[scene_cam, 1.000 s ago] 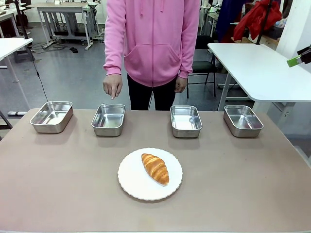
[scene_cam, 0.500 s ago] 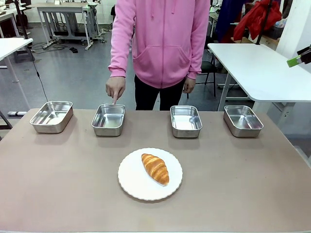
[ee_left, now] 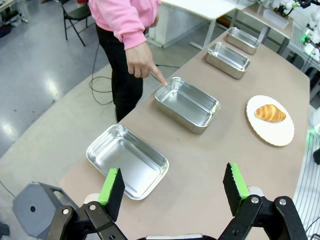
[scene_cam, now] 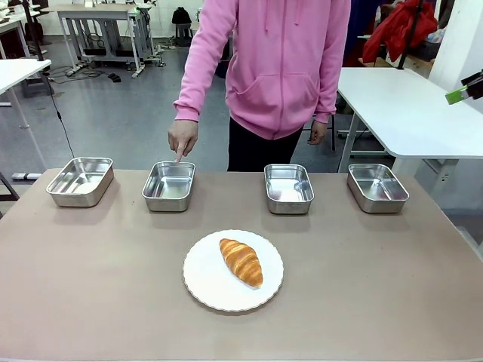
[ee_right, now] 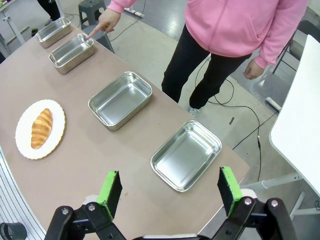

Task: Place the bread in the container.
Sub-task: Place the Butter Roll into the Airtight Container indicated by the human.

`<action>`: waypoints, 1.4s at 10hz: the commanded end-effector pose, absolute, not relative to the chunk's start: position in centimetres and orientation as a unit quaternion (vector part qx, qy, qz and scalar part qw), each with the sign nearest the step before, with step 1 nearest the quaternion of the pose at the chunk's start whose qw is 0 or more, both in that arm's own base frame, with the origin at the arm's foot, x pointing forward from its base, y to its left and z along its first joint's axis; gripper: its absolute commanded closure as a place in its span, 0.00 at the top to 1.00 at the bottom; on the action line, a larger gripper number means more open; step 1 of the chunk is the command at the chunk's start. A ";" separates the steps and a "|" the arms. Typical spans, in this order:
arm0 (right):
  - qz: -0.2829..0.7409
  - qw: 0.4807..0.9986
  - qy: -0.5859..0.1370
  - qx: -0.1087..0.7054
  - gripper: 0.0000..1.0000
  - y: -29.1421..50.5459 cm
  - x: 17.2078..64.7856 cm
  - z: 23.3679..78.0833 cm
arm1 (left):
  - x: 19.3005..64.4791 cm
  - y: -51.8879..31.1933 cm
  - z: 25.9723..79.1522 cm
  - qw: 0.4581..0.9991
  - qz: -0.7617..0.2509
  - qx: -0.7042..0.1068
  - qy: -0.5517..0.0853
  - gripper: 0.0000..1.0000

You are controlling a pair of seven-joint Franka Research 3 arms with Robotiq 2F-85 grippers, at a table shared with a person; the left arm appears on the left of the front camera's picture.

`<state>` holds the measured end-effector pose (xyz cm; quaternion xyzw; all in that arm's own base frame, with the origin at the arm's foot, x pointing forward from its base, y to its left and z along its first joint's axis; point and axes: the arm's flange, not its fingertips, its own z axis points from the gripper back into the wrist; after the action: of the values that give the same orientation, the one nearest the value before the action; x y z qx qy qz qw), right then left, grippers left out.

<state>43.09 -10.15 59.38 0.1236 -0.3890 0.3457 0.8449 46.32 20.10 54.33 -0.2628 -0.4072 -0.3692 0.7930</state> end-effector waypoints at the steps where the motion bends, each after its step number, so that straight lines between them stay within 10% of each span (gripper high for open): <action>1: 0.348 0.840 -0.395 0.130 1.00 -10.2 43.2 59.4 | 46.4 20.0 54.4 0.791 -0.370 -0.264 -0.409 1.00; 8: 0.348 0.840 -0.395 0.130 1.00 -10.2 43.2 59.4 | 46.3 20.1 54.3 0.793 -0.369 -0.263 -0.407 1.00; 14: 0.348 0.840 -0.395 0.130 1.00 -10.2 43.2 59.4 | 45.8 -4.2 58.1 0.889 -0.263 -0.213 -0.309 1.00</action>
<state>43.09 -10.02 59.39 0.1230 -0.3884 0.3467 0.8449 45.52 -1.19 59.10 -0.2023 -0.3604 -0.2933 0.8621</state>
